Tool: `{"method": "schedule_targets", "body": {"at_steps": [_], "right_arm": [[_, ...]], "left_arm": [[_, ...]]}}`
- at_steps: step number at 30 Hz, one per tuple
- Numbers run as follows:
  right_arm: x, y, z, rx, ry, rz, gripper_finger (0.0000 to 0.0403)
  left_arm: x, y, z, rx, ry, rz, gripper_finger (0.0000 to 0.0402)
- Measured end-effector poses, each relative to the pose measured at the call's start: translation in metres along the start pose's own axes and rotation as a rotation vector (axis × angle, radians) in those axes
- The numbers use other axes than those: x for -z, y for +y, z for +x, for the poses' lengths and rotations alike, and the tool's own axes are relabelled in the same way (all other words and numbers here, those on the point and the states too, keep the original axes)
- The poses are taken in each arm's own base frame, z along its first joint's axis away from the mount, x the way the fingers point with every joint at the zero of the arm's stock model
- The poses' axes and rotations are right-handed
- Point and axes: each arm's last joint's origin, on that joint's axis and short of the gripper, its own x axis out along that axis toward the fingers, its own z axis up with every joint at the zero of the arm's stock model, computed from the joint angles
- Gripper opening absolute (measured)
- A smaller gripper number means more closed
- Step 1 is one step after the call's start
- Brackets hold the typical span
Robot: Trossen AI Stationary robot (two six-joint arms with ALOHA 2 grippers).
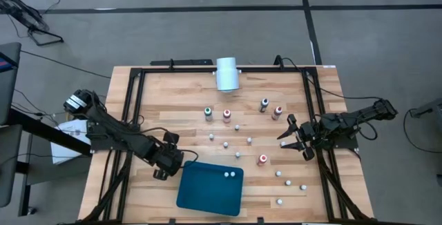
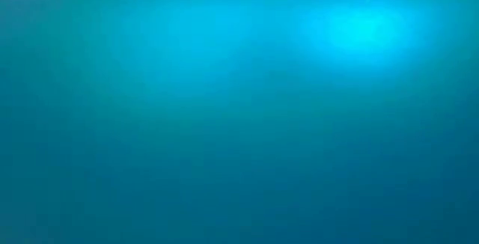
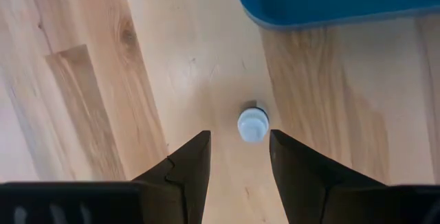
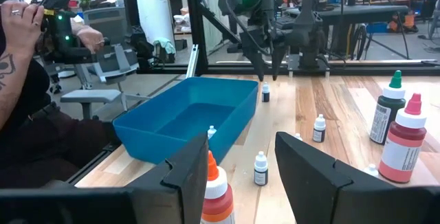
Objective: Pick & Place food coloring
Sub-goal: Put the small black food coloring bottle into the blue bin
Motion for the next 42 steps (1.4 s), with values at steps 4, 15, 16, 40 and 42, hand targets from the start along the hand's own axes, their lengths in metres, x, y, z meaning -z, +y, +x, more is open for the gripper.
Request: {"method": "schedule_targets", "body": {"at_steps": [4, 15, 16, 40, 42], "right_arm": [[0.000, 0.000, 0.000, 0.000, 0.000, 0.000, 0.0159], [0.000, 0.000, 0.000, 0.000, 0.005, 0.000, 0.0159], [0.001, 0.000, 0.001, 0.001, 0.013, 0.000, 0.0159], [0.001, 0.000, 0.001, 0.001, 0.013, 0.000, 0.0159], [0.001, 0.000, 0.001, 0.001, 0.013, 0.000, 0.0159]], "left_arm": [[-0.001, 0.000, 0.006, 0.007, 0.011, -0.004, 0.0142], [-0.002, -0.004, 0.026, 0.030, 0.020, 0.015, 0.0142], [-0.002, -0.004, 0.025, 0.031, 0.014, 0.015, 0.0142], [-0.001, -0.004, 0.025, 0.043, 0.030, -0.056, 0.0117], [-0.001, -0.004, 0.025, 0.043, 0.030, -0.056, 0.0097]]}}
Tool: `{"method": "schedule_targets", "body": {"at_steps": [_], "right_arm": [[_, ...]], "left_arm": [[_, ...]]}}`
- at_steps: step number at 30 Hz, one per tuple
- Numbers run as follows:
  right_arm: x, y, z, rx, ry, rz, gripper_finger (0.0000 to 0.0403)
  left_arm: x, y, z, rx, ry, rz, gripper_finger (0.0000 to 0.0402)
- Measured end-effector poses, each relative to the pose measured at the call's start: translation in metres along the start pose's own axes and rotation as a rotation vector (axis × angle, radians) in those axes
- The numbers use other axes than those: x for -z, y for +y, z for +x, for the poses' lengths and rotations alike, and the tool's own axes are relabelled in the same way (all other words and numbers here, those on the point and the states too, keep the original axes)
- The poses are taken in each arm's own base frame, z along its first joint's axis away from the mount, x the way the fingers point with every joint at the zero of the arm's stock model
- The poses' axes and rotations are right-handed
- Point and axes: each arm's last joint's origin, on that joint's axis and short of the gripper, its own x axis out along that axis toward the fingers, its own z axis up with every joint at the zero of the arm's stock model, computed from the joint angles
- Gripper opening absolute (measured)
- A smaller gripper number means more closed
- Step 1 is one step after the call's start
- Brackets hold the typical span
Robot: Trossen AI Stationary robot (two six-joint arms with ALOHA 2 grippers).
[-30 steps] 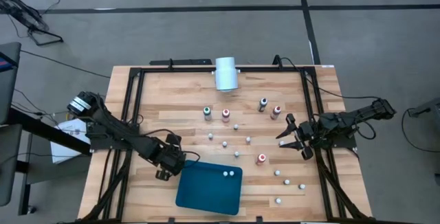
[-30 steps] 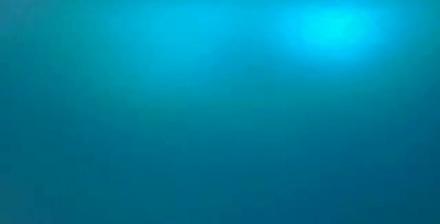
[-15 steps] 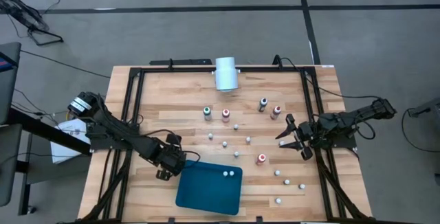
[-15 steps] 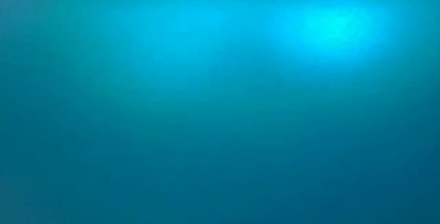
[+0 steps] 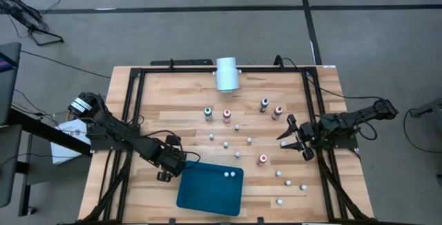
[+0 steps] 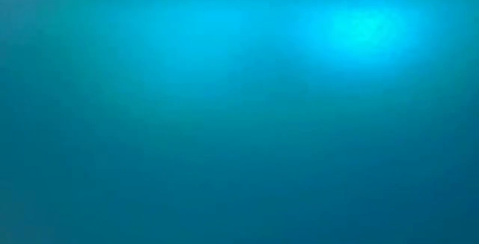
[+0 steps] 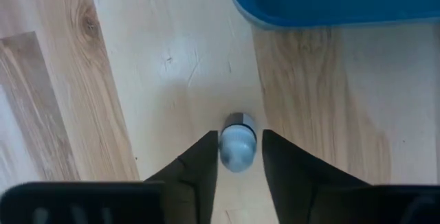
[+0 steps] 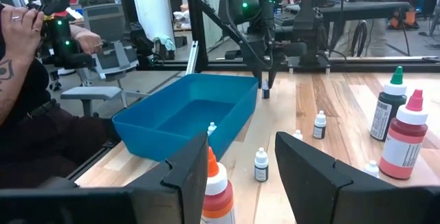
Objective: Pick & Place food coloring
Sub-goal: Put the small black food coloring bottle into the blue bin
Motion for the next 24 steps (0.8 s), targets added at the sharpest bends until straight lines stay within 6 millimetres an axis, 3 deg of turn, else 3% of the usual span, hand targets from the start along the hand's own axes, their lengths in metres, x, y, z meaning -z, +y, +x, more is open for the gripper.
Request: {"method": "schedule_targets", "body": {"at_steps": [6, 13, 24], "right_arm": [[0.000, 0.000, 0.000, 0.000, 0.000, 0.000, 0.0159], [0.000, 0.000, 0.000, 0.000, 0.000, 0.000, 0.0159], [0.000, 0.000, 0.000, 0.000, 0.000, 0.000, 0.0159]], "left_arm": [[0.000, 0.000, 0.000, 0.000, -0.003, -0.001, 0.0053], [-0.001, -0.003, -0.004, 0.021, -0.014, 0.005, 0.0069], [0.000, 0.000, -0.066, 0.044, -0.093, -0.044, 0.0060]]}}
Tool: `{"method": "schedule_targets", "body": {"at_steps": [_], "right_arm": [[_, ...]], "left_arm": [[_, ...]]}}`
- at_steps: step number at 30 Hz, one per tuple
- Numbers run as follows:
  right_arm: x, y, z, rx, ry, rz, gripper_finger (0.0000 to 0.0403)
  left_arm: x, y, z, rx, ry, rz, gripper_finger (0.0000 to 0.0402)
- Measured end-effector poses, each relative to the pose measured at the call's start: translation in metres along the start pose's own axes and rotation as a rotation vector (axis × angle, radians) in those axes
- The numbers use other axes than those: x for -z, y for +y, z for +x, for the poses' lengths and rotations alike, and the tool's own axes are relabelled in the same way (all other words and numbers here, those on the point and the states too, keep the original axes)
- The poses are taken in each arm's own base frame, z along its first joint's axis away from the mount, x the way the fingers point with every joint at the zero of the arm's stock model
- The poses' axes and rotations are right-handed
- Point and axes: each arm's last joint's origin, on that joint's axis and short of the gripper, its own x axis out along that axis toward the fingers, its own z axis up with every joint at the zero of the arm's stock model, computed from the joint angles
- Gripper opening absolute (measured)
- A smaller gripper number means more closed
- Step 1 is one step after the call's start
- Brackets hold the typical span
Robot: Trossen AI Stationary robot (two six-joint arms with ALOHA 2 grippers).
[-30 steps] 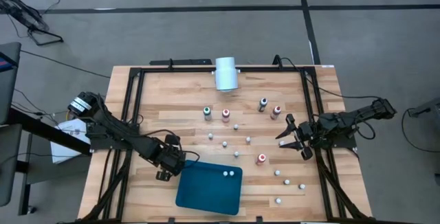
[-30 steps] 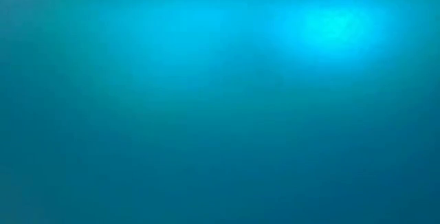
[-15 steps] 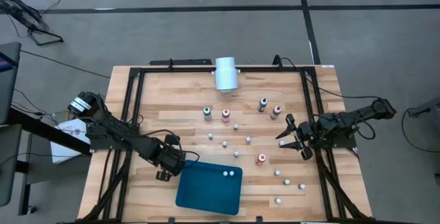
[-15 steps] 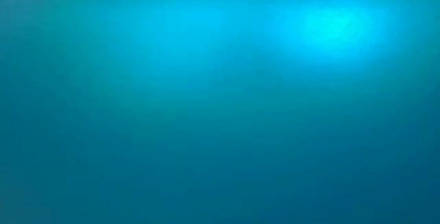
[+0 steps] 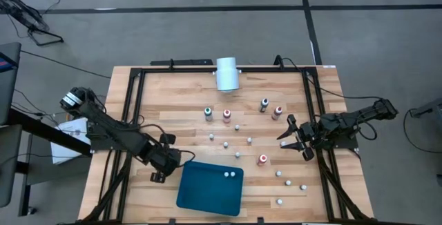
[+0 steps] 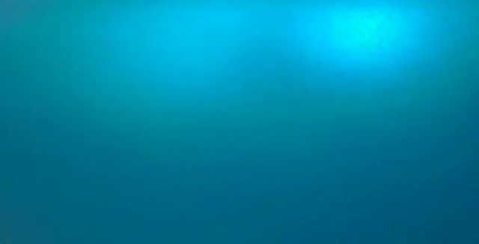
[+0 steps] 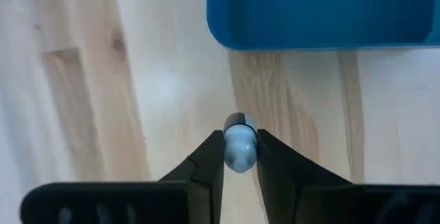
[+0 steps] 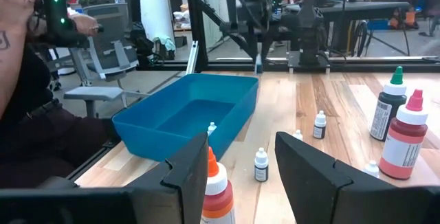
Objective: Pick & Place food coloring
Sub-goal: Put the small black food coloring bottle into the blue bin
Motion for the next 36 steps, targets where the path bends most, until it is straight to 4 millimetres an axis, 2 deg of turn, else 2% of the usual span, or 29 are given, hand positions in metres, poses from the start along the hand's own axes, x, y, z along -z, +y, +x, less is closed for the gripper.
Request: {"method": "schedule_targets", "body": {"at_steps": [7, 13, 21, 28, 36], "right_arm": [[0.000, 0.000, 0.000, 0.000, 0.000, 0.000, 0.0159], [0.000, 0.000, 0.000, 0.000, 0.000, 0.000, 0.0159], [0.000, 0.000, 0.000, 0.000, 0.000, 0.000, 0.0159], [0.000, 0.000, 0.000, -0.001, 0.000, 0.000, 0.0159], [0.000, 0.000, 0.000, -0.001, 0.000, 0.000, 0.0159]], "left_arm": [[-0.014, 0.000, -0.033, -0.041, -0.059, 0.044, 0.0065], [-0.038, -0.009, -0.030, -0.060, -0.065, 0.161, 0.0063], [-0.076, -0.025, -0.016, -0.110, -0.072, 0.286, 0.0065], [-0.104, -0.033, 0.007, -0.135, -0.049, 0.376, 0.0065], [-0.110, -0.040, 0.041, -0.098, 0.018, 0.415, 0.0066]]}}
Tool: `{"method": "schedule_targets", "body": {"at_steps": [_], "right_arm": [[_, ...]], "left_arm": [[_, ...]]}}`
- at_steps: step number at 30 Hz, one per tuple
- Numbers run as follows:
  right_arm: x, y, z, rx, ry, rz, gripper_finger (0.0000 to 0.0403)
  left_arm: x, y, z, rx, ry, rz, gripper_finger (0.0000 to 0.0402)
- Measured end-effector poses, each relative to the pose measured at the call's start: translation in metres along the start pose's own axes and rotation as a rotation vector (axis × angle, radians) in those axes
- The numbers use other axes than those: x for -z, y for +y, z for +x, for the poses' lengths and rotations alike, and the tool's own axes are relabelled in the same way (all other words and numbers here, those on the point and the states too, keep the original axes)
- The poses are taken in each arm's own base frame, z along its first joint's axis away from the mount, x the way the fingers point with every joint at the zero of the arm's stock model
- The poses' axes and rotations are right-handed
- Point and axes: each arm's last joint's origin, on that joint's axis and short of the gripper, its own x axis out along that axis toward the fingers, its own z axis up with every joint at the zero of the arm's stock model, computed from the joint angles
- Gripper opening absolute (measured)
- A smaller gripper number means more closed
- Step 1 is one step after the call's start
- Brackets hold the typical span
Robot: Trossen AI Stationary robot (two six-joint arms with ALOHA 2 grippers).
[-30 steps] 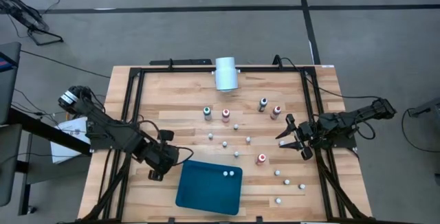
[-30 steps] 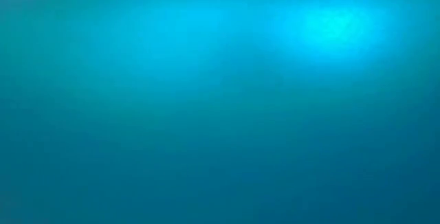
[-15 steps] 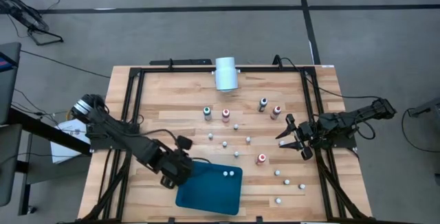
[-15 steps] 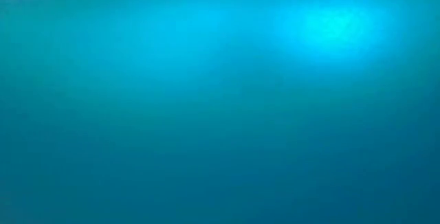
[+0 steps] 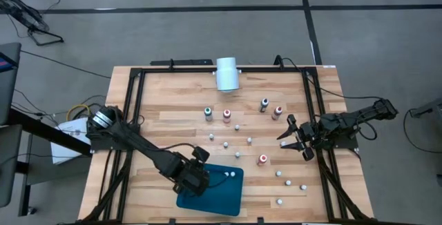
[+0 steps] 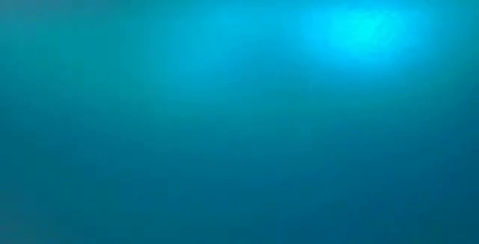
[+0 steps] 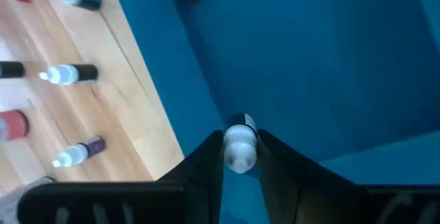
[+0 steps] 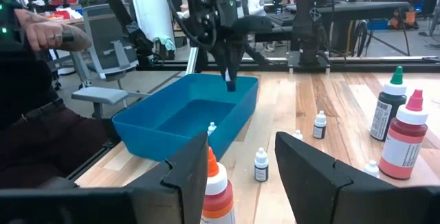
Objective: Pick & Place food coloring
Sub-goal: Put the small black food coloring bottle into the blue bin
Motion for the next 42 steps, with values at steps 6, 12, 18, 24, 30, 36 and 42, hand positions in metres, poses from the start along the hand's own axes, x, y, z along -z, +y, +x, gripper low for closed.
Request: {"method": "schedule_targets", "body": {"at_steps": [6, 12, 18, 24, 30, 36, 42], "right_arm": [[0.000, 0.000, 0.000, 0.000, 0.000, 0.000, 0.0159], [0.000, 0.000, 0.000, 0.000, 0.000, 0.000, 0.0159], [0.000, 0.000, 0.000, 0.000, 0.000, 0.000, 0.0159], [0.000, 0.000, 0.000, 0.000, 0.000, 0.000, 0.0159], [0.000, 0.000, 0.000, 0.000, 0.000, 0.000, 0.0159], [0.000, 0.000, 0.000, 0.000, 0.000, 0.000, 0.0159], [0.000, 0.000, 0.000, 0.000, 0.000, 0.000, 0.0159]], "left_arm": [[-0.005, -0.002, 0.020, 0.008, 0.006, 0.009, 0.0066], [0.001, 0.001, 0.036, 0.027, -0.016, -0.011, 0.0066], [0.006, 0.006, 0.044, 0.048, -0.008, -0.031, 0.0066], [0.008, 0.012, 0.046, 0.049, 0.004, -0.031, 0.0066], [0.010, 0.016, 0.047, 0.060, 0.020, -0.006, 0.0066], [0.010, 0.017, 0.047, 0.070, 0.019, 0.012, 0.0066], [0.011, 0.022, 0.049, 0.075, 0.022, -0.001, 0.0071]]}}
